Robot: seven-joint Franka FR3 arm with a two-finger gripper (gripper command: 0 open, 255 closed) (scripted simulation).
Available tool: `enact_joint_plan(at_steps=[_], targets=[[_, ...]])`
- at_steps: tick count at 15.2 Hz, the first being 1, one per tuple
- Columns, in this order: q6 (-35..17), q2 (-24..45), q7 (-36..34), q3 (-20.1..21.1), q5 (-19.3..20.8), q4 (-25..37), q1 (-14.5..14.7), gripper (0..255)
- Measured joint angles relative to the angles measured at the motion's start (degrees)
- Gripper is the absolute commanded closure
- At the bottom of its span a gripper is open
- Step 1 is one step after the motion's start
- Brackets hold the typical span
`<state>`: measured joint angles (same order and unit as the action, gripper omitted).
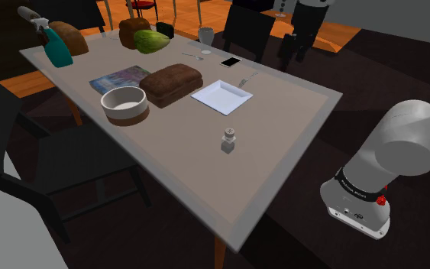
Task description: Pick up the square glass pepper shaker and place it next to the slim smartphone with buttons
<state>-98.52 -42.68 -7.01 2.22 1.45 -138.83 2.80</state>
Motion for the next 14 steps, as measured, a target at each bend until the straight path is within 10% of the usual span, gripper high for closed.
enact_joint_plan(at_steps=[14], targets=[[-22.48,14.43,-16.89,13.9,-7.0,-5.97,4.55,0]])
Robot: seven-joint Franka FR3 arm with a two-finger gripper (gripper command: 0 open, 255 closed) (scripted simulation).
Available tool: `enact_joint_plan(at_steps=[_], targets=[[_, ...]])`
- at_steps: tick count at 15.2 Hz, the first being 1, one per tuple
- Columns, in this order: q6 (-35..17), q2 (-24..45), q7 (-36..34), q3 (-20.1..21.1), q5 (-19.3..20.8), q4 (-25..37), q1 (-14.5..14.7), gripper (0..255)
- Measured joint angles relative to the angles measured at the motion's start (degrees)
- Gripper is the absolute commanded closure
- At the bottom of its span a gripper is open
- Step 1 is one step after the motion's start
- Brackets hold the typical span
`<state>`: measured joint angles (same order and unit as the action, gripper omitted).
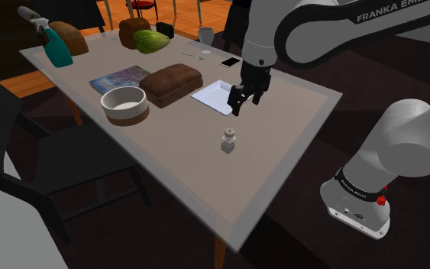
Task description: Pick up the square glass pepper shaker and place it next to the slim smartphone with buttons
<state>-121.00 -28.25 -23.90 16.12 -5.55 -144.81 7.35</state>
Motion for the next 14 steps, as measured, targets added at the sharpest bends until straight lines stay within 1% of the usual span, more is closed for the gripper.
enact_joint_plan(at_steps=[3,6,10,14], targets=[[-4.91,4.62,-3.66,2.87,-0.04,0.2,0.27,0],[-8.7,9.41,-6.99,5.29,0.69,1.56,0.21,0],[-12.61,12.11,-7.93,6.0,1.46,0.33,-0.16,0],[-15.21,13.89,-8.51,6.41,2.07,-0.54,-0.42,0]])
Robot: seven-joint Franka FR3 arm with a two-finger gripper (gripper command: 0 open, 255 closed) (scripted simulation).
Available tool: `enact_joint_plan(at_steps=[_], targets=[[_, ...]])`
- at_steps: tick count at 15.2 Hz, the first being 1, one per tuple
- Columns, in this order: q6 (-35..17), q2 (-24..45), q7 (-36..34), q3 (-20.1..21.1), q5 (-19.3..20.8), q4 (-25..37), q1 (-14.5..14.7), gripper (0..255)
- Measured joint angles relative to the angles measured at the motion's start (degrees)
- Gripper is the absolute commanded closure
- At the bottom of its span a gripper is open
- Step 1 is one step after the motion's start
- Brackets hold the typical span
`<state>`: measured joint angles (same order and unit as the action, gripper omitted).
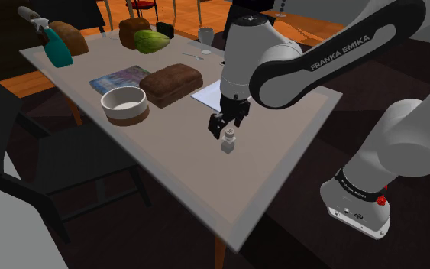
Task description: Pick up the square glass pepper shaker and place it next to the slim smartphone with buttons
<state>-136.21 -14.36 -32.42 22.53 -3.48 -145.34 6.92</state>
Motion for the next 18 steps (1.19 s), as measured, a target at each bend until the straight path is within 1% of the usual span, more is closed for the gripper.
enact_joint_plan(at_steps=[5,6,16,18], targets=[[-0.44,0.35,-0.03,0.01,0.16,-0.08,-0.1,0],[-0.45,0.36,-0.03,0.01,0.16,-0.08,-0.1,255],[-0.48,0.37,-0.02,0.02,0.16,-0.06,-0.1,255],[0.69,-0.44,0.31,-0.2,-0.14,0.31,0.0,255]])
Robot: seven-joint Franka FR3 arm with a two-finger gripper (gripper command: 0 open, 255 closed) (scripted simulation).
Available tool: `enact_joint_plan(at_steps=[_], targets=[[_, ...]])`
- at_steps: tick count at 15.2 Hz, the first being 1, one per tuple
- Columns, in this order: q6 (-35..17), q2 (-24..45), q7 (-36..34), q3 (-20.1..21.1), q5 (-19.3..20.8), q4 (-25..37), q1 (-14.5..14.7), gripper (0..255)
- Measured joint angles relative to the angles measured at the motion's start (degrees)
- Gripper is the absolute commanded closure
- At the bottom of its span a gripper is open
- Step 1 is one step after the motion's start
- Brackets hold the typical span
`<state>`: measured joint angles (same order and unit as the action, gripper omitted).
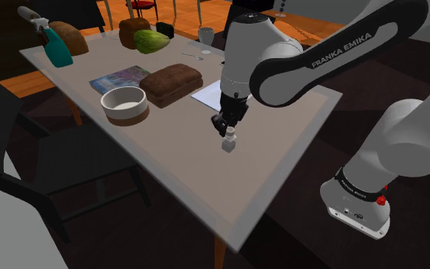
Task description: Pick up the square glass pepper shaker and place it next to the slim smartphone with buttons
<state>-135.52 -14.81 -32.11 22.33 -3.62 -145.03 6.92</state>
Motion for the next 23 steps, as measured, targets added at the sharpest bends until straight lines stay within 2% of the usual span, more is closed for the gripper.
enact_joint_plan(at_steps=[23], targets=[[19.1,-7.93,2.23,-2.49,-1.63,11.43,0.6,255]])
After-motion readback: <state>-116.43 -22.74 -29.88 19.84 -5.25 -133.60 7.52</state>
